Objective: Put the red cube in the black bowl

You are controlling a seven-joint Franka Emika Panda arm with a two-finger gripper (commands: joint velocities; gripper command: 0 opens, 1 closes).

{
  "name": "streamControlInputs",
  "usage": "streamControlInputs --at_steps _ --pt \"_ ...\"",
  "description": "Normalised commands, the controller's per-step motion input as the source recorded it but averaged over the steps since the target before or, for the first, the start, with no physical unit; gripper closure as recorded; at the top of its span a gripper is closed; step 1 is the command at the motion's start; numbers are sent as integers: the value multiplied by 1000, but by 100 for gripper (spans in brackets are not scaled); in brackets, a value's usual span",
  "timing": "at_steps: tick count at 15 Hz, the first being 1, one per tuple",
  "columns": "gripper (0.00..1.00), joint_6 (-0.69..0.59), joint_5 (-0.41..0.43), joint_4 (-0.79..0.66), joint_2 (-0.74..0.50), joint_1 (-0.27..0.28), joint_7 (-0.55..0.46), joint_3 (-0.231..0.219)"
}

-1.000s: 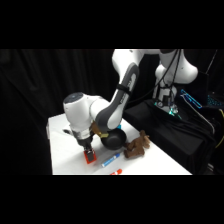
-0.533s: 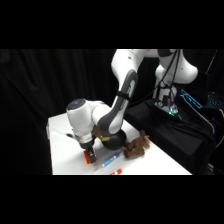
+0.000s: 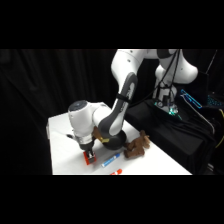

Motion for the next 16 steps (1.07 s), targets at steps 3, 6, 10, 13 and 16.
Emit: streamControlInputs --at_steps 3,6,10,13,16 --pt "71 102 23 -6 -61 65 74 -70" --pt "74 -63 23 -105 -208 80 93 -74" --pt "74 -210 17 -279 -464 71 55 -49" --pt "74 -315 -37 -353 -561 70 35 -51" --pt "74 -283 -70 -374 -525 52 30 -39"
